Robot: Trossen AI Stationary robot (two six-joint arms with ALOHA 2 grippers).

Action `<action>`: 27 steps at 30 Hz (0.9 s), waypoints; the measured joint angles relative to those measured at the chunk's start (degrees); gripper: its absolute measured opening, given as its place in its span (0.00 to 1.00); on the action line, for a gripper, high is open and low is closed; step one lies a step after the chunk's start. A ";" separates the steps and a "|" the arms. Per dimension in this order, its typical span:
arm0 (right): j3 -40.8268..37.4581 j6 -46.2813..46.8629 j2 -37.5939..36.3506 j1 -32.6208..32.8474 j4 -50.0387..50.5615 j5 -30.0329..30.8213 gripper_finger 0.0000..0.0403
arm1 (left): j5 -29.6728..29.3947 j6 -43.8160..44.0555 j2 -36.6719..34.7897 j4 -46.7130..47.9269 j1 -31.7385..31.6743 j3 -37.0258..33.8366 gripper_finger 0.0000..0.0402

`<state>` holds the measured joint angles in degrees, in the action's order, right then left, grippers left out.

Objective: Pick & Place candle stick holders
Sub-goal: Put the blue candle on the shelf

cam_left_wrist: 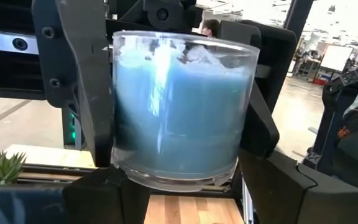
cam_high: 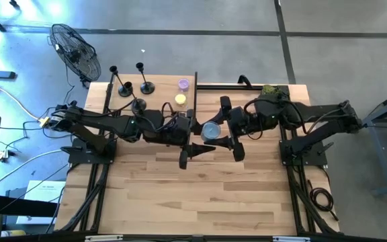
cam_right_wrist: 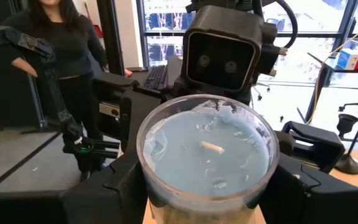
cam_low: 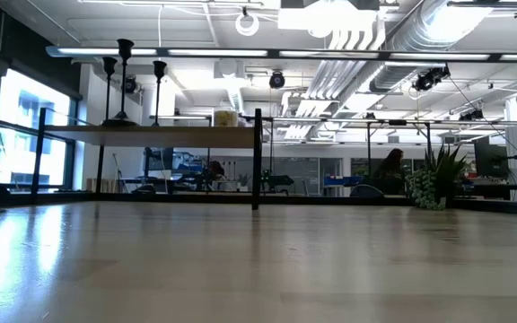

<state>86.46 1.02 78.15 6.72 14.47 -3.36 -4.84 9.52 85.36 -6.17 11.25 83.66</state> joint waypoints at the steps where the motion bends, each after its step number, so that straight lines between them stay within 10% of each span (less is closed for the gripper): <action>1: 0.00 0.00 0.00 0.00 -0.01 0.03 0.55 | -0.02 0.00 0.00 -0.02 0.00 0.00 0.55; 27: 0.09 1.51 -0.04 -0.02 -0.23 -1.50 0.58 | -3.94 -5.16 0.09 -0.92 0.00 -0.02 0.55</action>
<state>86.54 2.52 78.11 6.70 14.24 -4.86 -8.78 4.36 85.45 -7.09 11.25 83.64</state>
